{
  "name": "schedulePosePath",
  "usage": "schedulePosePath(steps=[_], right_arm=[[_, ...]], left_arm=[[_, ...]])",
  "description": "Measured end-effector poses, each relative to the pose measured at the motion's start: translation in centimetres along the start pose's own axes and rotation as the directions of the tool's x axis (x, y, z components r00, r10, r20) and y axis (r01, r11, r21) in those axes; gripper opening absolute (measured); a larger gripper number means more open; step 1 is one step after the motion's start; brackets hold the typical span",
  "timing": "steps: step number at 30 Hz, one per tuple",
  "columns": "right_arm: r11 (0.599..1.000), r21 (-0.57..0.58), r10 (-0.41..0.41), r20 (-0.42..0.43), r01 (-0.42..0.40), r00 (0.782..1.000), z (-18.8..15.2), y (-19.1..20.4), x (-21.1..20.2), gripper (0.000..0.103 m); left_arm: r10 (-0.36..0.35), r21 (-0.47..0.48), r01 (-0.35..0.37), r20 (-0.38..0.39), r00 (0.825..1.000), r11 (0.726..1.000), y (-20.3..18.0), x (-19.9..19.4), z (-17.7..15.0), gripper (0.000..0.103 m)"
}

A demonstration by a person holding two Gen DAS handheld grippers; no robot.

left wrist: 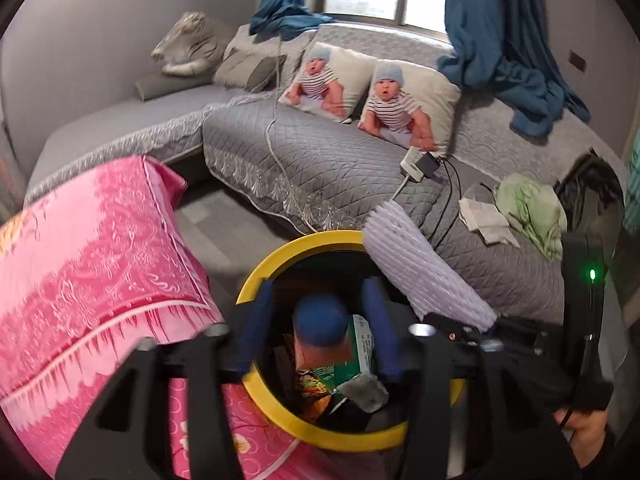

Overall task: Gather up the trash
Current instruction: 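Open both tools to drop the tube and sleeve into the bin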

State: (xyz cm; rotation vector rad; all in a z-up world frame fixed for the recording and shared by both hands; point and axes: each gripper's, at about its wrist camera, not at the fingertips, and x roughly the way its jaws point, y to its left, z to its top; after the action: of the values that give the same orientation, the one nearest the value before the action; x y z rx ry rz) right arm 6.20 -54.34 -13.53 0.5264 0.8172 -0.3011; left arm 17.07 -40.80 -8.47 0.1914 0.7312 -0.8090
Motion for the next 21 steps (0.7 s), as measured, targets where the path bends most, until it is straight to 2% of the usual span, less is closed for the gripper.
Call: schedulePosePath(steps=[1, 4, 6, 7, 8, 10, 12, 15, 17, 21], right_arm=[[1.000, 0.005, -0.009, -0.001, 0.009, 1.000, 0.0, -0.2, 0.1, 0.027], [0.997, 0.022, -0.079, 0.024, 0.079, 0.997, 0.3, -1.0, 0.1, 0.056], [0.993, 0.032, -0.113, 0.047, 0.111, 0.992, 0.2, -1.1, -0.4, 0.057], [0.991, 0.033, -0.133, 0.068, 0.131, 0.989, 0.2, -0.9, -0.8, 0.065], [0.988, 0.036, -0.154, 0.096, 0.151, 0.983, 0.1, -0.7, -1.3, 0.080], [0.982, 0.035, -0.189, 0.148, 0.185, 0.971, 0.2, -0.3, -1.8, 0.095], [0.961, -0.007, -0.269, 0.197, 0.276, 0.943, 0.3, 0.8, -1.8, 0.095], [0.902, -0.098, -0.380, 0.281, 0.420, 0.881, -0.3, 3.5, -1.4, 0.095], [0.893, -0.162, -0.352, 0.329, 0.420, 0.876, -1.2, 5.6, -2.0, 0.095], [0.928, -0.237, -0.169, 0.417, 0.287, 0.893, -3.6, 10.1, -5.5, 0.095]], left_arm=[[0.015, -0.032, -0.015, 0.018, 1.000, 0.999, 0.6, -0.2, 0.0, 0.074], [0.039, -0.088, -0.036, 0.028, 0.999, 0.995, 2.3, -1.0, -0.3, 0.080], [0.054, -0.131, -0.049, 0.035, 0.998, 0.990, 3.8, -2.1, -0.3, 0.085], [0.081, -0.146, -0.073, 0.052, 0.995, 0.987, 4.6, -3.0, -0.6, 0.091], [0.117, -0.150, -0.105, 0.070, 0.991, 0.983, 5.2, -3.9, -0.9, 0.093], [0.194, -0.164, -0.175, 0.112, 0.975, 0.971, 6.8, -6.4, -1.6, 0.095], [0.232, -0.167, -0.207, 0.149, 0.961, 0.964, 8.2, -8.4, -2.4, 0.095], [0.338, -0.160, -0.311, 0.183, 0.923, 0.937, 9.8, -11.3, -3.6, 0.095], [0.394, -0.190, -0.359, 0.207, 0.895, 0.914, 11.2, -14.0, -5.0, 0.095], [0.440, -0.282, -0.369, 0.258, 0.860, 0.886, 14.5, -19.6, -8.1, 0.095]])
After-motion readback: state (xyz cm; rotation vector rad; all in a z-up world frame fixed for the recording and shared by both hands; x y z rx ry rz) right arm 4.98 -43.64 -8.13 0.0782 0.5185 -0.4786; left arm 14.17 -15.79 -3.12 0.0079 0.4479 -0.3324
